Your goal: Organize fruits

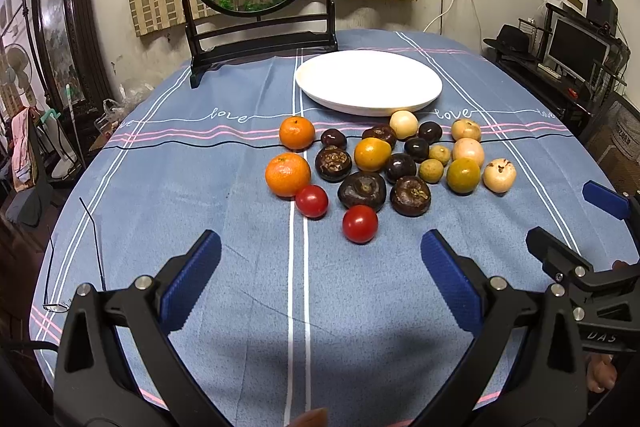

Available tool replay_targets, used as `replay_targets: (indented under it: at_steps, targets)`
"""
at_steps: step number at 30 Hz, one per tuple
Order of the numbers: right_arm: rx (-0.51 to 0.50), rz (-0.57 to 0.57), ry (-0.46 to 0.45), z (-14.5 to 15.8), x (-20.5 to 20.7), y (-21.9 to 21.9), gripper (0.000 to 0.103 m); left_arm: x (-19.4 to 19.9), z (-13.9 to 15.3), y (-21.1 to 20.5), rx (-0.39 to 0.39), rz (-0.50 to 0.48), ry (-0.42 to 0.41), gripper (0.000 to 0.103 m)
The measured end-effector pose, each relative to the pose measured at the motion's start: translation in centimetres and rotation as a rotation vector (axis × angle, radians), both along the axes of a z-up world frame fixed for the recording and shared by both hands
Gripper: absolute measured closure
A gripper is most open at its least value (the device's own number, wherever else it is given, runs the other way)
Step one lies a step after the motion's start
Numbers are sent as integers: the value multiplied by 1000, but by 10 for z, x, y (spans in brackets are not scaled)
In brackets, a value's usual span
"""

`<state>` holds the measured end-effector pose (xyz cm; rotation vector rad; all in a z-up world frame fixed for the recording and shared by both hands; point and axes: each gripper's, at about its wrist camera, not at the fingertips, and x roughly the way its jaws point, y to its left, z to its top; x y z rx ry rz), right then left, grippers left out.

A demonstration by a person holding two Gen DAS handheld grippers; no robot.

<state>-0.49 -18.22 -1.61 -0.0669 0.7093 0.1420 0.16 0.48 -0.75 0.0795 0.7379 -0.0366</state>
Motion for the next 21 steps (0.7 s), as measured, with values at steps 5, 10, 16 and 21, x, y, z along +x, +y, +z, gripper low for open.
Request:
replay_targets:
  at_steps: [5, 10, 16, 21]
  targets:
    - [-1, 1, 0, 0, 0, 0, 1, 1, 0, 0, -2, 0, 7, 2]
    - [0, 2, 0, -1, 2, 0, 1, 2, 0, 1, -3, 0, 12, 2]
    - [1, 5, 1, 0, 1, 3, 1, 4, 0, 1, -4, 1, 20, 2]
    - [2, 4, 5, 0, 4, 5, 1, 4, 0, 2, -8, 1, 25, 2]
